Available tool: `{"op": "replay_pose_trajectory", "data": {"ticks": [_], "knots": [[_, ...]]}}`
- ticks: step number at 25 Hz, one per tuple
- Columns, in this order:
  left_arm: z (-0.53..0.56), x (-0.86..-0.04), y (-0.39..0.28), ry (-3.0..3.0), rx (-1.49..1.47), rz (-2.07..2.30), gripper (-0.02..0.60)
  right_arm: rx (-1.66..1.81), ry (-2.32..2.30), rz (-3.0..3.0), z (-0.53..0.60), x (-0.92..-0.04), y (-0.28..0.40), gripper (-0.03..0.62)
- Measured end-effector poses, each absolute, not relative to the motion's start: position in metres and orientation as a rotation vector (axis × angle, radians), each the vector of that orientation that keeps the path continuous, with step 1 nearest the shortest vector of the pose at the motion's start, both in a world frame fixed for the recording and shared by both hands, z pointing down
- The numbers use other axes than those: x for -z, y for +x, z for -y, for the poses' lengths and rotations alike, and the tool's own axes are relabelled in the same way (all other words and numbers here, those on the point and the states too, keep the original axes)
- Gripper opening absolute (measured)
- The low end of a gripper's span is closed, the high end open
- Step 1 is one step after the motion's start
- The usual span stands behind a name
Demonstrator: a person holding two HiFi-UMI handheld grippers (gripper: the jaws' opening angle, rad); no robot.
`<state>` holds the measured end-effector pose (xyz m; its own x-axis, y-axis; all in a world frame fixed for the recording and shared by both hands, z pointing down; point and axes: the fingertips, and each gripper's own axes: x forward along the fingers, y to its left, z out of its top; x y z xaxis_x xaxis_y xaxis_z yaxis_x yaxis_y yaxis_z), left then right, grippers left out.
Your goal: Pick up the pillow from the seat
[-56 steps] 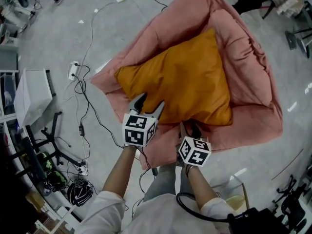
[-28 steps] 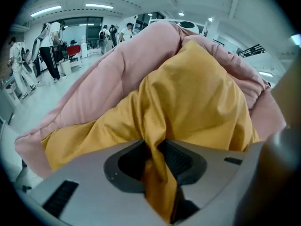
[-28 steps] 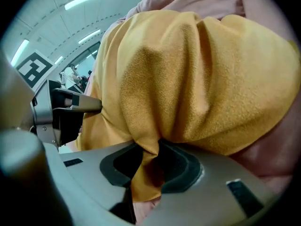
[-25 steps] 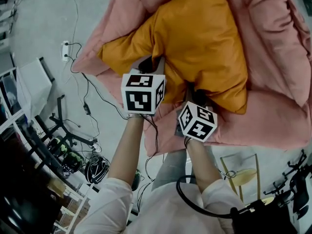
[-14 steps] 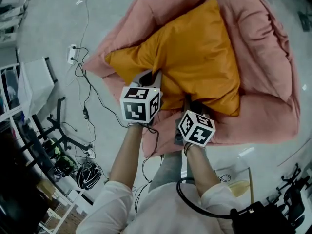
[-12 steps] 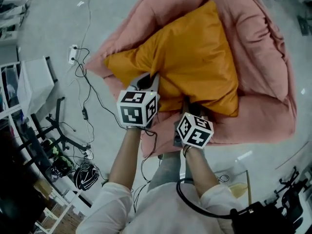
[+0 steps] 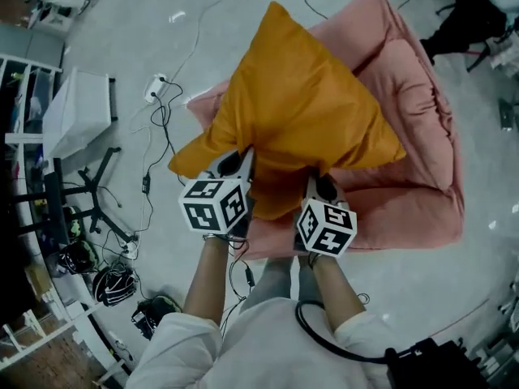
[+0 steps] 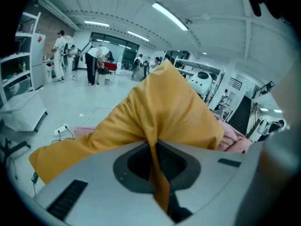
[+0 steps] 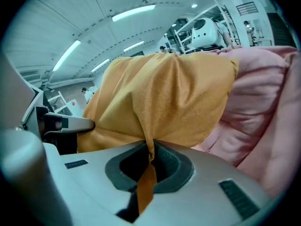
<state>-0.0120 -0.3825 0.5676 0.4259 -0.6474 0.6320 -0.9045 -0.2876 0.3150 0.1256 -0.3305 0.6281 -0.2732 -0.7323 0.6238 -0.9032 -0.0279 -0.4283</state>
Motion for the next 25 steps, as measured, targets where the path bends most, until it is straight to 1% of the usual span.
{"op": "replay_pose_trajectory", "data": {"ticks": [5,12,19,25], "knots": [[0.348,-0.526,-0.047,1.969,-0.411,1.463,0.017,-1.059,1.581,2.188,0.325,-0.588,0.096,0.034],[0.31,-0.477,-0.112,1.866,-0.265,1.689,0.017,-0.915,1.341,2.413,0.327,-0.54,0.033,0.032],[0.254,-0.452,-0.16,1.801,-0.183,1.815,0.017,-0.873,1.185,2.51,0.298,-0.519,-0.024,0.032],[0.209,-0.414,-0.201,1.804,-0.083,1.876,0.017,-0.819,1.092,2.55,0.267,-0.478,-0.068,0.034]]}}
